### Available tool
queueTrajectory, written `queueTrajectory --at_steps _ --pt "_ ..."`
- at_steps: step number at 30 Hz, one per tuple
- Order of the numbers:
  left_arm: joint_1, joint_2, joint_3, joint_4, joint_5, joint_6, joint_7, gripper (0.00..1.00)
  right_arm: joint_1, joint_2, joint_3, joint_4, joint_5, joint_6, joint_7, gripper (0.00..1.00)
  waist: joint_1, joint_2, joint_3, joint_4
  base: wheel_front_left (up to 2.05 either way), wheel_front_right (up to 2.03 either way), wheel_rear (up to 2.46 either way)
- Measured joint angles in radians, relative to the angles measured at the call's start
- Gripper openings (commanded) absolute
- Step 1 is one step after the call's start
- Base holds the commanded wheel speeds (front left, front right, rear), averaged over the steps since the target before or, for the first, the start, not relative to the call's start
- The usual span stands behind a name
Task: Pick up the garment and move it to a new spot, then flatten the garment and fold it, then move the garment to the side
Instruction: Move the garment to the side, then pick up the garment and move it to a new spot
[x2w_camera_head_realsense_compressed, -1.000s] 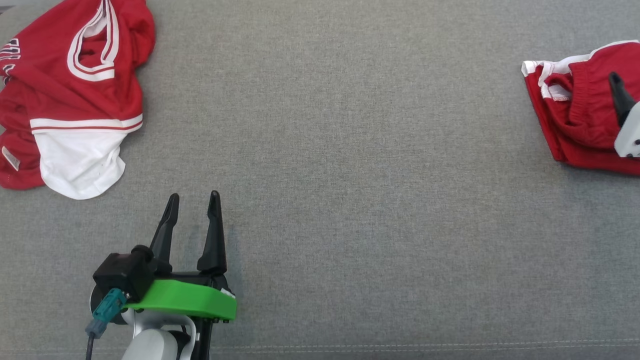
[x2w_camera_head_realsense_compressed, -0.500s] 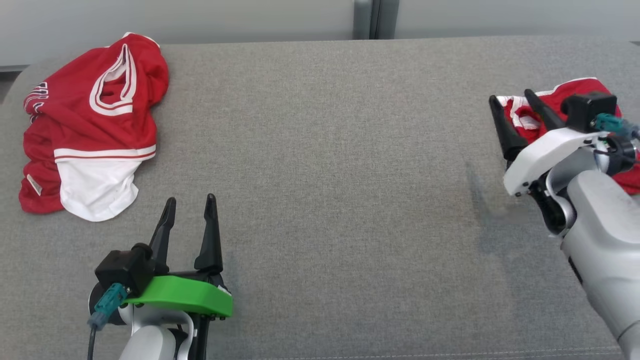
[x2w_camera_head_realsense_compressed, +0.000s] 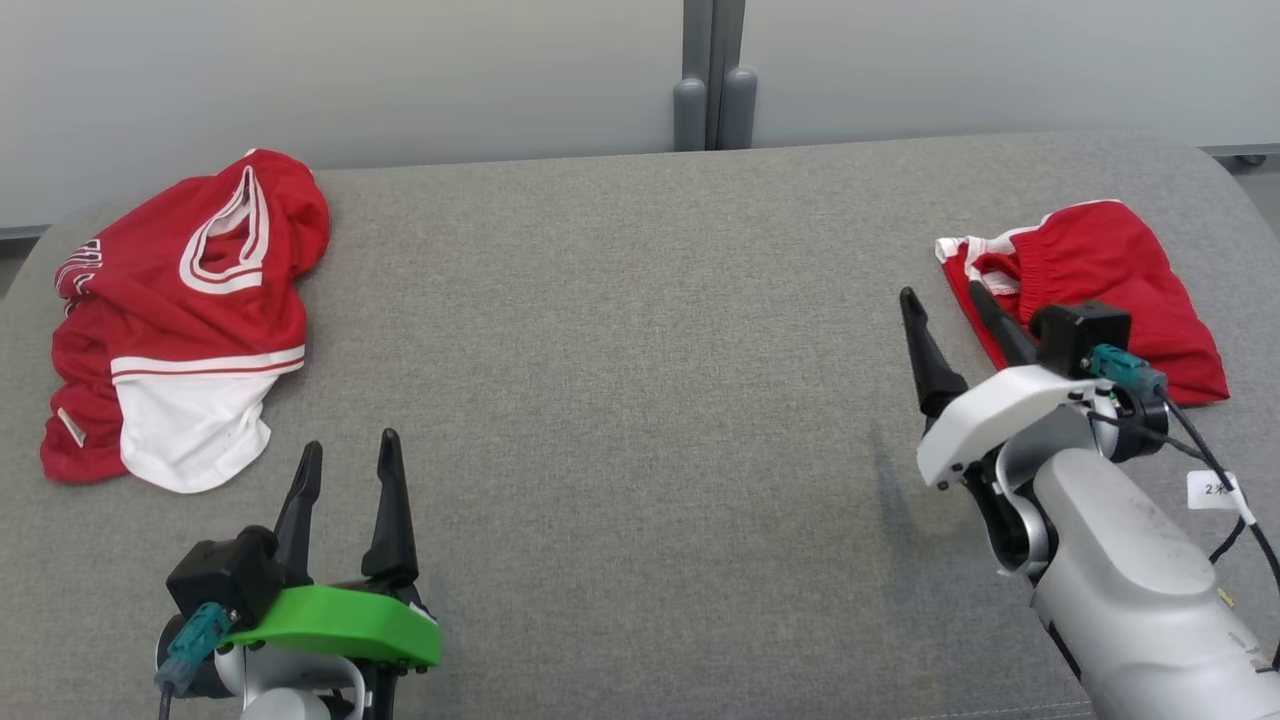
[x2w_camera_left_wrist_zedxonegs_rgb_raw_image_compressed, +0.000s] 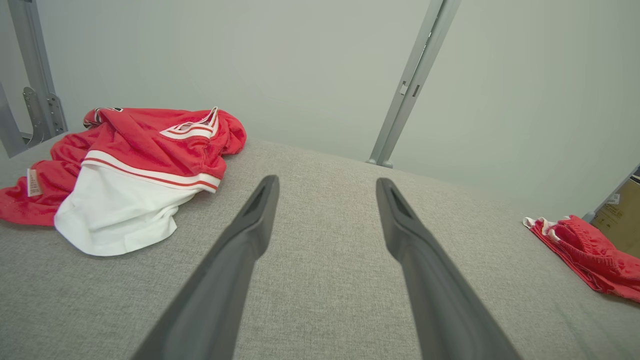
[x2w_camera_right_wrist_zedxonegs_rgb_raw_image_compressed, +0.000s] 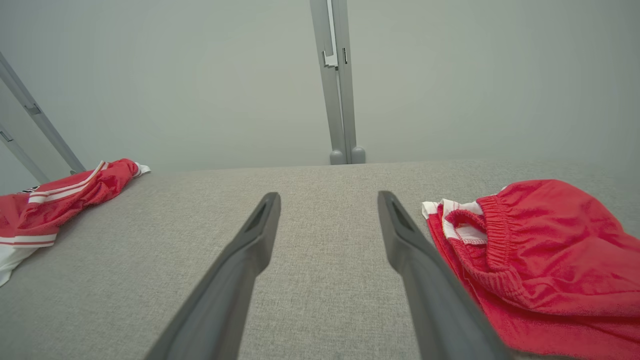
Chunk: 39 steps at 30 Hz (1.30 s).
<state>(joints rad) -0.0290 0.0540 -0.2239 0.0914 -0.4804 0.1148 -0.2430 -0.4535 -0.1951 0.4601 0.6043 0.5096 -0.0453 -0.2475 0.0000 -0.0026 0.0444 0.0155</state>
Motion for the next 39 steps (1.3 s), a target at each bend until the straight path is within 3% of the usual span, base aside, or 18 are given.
queueTrajectory --at_steps 13,26,39 --pt "0.060 0.000 0.019 0.004 0.001 0.001 -0.005 1.00 0.143 0.024 -0.015 -0.171 -0.051 -0.053 -0.002 1.00 0.0000 0.0000 -0.039 -0.049 0.00 0.00 0.00" --pt "0.073 -0.001 0.029 0.002 0.005 0.002 -0.005 1.00 0.253 0.030 -0.045 -0.309 -0.098 -0.071 -0.004 1.00 0.0000 0.0000 -0.051 -0.058 0.00 0.00 0.00" --pt "0.077 -0.001 0.032 0.002 0.025 0.005 -0.005 1.00 0.314 0.029 -0.063 -0.371 -0.126 -0.071 -0.005 1.00 0.0000 0.0000 -0.055 -0.050 0.00 0.00 0.00"
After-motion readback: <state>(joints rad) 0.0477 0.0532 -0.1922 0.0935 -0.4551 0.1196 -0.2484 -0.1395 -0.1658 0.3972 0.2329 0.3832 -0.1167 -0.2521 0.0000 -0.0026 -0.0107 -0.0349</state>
